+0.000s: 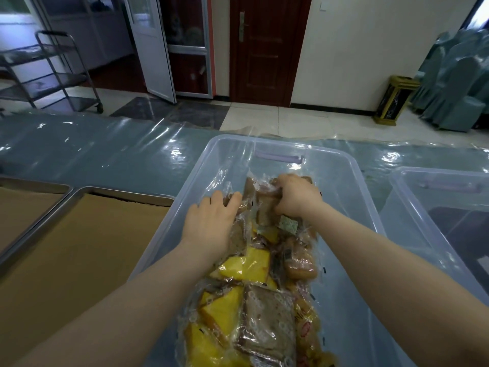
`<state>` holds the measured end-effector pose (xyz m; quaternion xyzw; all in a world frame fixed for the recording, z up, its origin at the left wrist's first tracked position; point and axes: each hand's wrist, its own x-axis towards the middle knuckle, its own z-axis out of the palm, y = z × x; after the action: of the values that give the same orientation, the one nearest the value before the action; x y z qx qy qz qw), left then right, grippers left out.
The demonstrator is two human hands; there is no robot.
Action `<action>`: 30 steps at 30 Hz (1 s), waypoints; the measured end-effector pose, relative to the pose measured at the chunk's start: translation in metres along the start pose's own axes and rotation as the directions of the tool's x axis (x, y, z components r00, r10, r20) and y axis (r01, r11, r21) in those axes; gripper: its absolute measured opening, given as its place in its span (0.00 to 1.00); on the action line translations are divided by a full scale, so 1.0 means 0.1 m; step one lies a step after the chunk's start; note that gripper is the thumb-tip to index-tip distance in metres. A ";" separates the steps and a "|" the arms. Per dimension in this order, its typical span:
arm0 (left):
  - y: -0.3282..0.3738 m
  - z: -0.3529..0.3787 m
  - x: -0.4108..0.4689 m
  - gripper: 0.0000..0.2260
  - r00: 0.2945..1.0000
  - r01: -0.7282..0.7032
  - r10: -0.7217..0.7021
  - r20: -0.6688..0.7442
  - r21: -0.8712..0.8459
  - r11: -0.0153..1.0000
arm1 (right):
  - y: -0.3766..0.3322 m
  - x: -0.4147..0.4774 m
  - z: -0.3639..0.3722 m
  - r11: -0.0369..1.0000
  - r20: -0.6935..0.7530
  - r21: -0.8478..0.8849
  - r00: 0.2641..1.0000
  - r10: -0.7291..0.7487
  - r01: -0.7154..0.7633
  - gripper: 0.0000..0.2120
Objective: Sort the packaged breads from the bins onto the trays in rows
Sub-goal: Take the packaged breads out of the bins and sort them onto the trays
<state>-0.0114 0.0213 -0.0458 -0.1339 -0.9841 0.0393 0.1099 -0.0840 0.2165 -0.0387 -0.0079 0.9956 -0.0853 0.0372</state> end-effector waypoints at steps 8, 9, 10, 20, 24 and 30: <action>-0.23 -0.48 0.02 0.36 0.960 -0.037 -0.001 -0.278 -0.133 0.990 | -0.13 -0.34 -0.46 0.966 -0.269 0.250 0.963 -0.004 0.074 0.13; -0.29 -0.55 0.00 0.36 0.943 -0.054 -0.006 -0.331 -0.174 0.983 | -0.15 -0.41 -0.54 0.947 -0.310 0.308 0.951 0.006 0.094 0.14; -0.36 -0.62 -0.03 0.36 0.925 -0.068 -0.022 -0.378 -0.223 0.972 | -0.18 -0.48 -0.62 0.927 -0.353 0.356 0.936 0.014 0.120 0.16; -1.44 -0.99 -0.83 0.39 0.792 -0.088 -0.302 -0.530 -0.589 0.803 | -1.51 -1.13 -0.87 0.795 -0.614 0.460 0.789 -0.038 0.396 0.18; -2.24 -0.78 -1.33 0.38 0.766 -0.003 -0.509 -0.392 -0.795 0.607 | -2.38 -1.27 -0.70 0.746 -0.569 0.491 0.814 -0.116 0.450 0.18; -3.22 -0.18 -1.91 0.38 0.789 0.178 -0.598 -0.144 -0.877 0.446 | -3.54 -1.23 0.00 0.842 -0.384 0.365 0.889 -0.251 0.396 0.20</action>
<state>0.0895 -0.3395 -0.0334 0.0622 -0.8332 -0.4862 0.2559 0.0423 -0.1294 0.0308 -0.1556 0.9275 -0.3100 -0.1396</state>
